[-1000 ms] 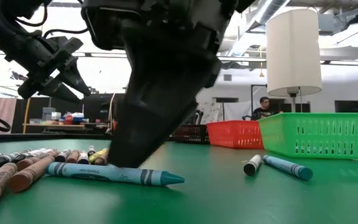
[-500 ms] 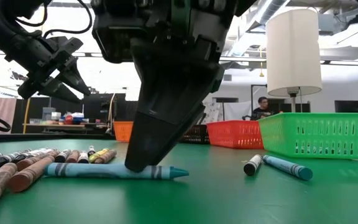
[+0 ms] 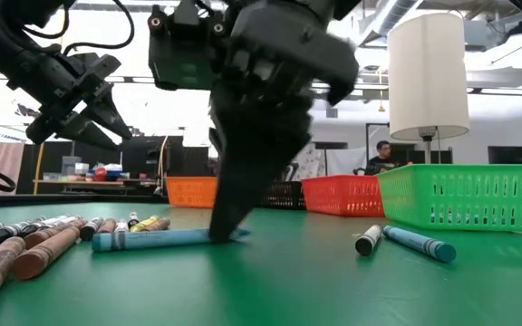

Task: Sort crayons
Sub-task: Put the light blue crayon into the green bin

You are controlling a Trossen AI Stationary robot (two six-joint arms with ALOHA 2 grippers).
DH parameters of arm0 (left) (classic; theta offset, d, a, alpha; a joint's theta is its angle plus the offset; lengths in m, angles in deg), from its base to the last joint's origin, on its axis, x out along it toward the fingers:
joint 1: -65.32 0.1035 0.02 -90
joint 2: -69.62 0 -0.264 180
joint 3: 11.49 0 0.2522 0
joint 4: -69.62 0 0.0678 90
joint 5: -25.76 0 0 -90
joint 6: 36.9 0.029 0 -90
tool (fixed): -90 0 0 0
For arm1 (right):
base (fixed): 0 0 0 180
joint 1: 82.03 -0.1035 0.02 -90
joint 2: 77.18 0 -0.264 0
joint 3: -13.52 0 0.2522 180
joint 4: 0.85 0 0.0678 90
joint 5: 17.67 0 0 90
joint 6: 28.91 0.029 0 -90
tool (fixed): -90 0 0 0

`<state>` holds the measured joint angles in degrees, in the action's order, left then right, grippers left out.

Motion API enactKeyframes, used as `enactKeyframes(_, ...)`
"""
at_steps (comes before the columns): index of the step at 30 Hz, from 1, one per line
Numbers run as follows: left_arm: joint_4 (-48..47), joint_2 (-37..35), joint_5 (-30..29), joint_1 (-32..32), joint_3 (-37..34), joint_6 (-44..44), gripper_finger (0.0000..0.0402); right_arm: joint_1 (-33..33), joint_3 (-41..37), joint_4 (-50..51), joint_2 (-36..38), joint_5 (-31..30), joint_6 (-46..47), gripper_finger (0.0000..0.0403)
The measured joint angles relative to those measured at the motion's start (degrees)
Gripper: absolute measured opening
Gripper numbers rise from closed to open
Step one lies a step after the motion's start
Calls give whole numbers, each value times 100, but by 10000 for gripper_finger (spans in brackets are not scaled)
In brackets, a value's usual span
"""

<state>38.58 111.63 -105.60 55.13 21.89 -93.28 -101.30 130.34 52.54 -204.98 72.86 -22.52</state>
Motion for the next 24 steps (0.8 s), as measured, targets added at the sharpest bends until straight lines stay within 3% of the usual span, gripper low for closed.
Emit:
enactKeyframes(3,-2,-1,-1,0,0,0,180,-28,155,81,-1,-244,-249,120)
enactKeyframes(24,-2,1,-25,0,0,63,180,-80,211,-25,-1,-219,-1587,120)
